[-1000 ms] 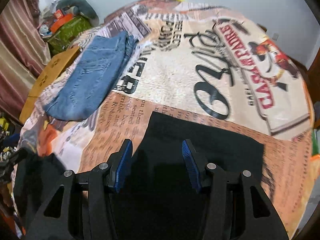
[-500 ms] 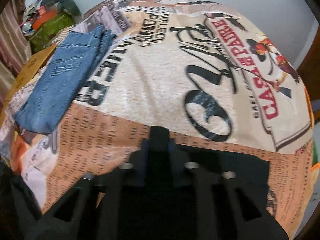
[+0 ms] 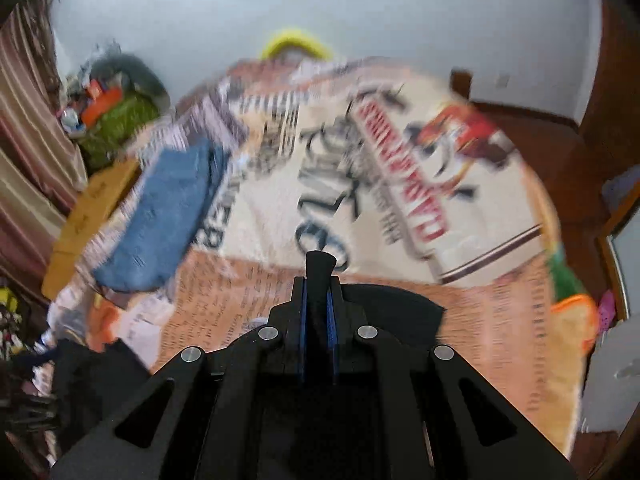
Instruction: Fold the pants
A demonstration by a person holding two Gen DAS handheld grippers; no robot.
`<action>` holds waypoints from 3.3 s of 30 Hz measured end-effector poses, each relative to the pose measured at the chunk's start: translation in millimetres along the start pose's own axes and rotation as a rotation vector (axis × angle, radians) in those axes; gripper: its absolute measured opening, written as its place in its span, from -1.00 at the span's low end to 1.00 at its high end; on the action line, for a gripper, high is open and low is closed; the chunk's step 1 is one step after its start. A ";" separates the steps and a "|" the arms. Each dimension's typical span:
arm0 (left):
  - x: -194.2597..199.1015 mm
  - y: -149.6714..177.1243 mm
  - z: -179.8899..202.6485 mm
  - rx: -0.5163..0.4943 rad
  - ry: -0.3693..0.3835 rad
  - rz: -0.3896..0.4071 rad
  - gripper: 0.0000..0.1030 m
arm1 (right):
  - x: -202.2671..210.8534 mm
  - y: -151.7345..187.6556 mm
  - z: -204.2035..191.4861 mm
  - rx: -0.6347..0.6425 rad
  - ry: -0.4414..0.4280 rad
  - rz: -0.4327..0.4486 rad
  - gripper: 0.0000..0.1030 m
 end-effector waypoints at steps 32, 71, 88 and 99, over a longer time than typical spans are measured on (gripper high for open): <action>21.1 68.1 93.6 -0.070 0.115 -0.073 0.89 | 120.1 224.3 153.0 -0.293 0.140 -0.147 -0.84; -0.8 106.3 -160.1 0.239 -0.061 -0.080 0.89 | -37.3 84.0 -172.3 0.439 -0.226 -0.171 -0.06; 1.9 117.0 -133.9 0.061 -0.208 -0.008 -0.55 | -115.2 107.2 -220.2 0.503 -0.329 -0.302 -0.82; 15.7 124.6 -151.7 0.069 -0.262 -0.043 -0.71 | -107.9 94.2 -227.5 0.556 -0.211 -0.200 -0.87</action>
Point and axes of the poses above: each gripper's, at about its wrist camera, not at the fingertips, and x roughly against the way its jaws point, z to its right, y to its underside, the point moved 2 cm from there along -x, roughly the way its jaws point, and after that the axes turned 9 degrees about z, right-handed, at the moved point
